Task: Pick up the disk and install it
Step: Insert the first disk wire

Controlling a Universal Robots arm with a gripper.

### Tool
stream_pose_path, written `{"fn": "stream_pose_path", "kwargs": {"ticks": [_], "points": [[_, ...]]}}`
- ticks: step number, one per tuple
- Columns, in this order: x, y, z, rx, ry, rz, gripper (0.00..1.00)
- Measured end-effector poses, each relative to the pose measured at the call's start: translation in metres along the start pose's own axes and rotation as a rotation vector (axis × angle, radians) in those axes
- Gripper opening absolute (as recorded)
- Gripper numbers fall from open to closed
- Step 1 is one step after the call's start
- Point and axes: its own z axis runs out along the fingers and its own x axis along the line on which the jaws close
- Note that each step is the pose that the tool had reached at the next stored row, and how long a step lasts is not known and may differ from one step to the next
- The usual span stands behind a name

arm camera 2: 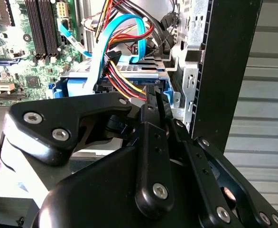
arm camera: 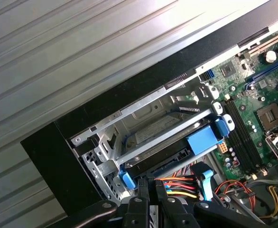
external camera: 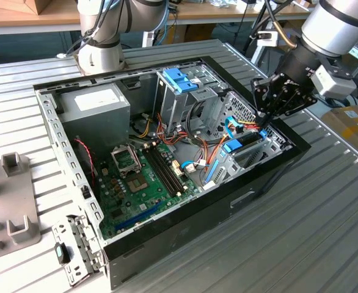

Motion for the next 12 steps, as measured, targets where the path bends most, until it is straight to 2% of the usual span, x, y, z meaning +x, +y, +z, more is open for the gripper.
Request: {"fn": "stream_pose_path", "kwargs": {"ticks": [12], "points": [[0.0,0.0,0.0002,0.0027,0.0035,0.061,0.17]]}}
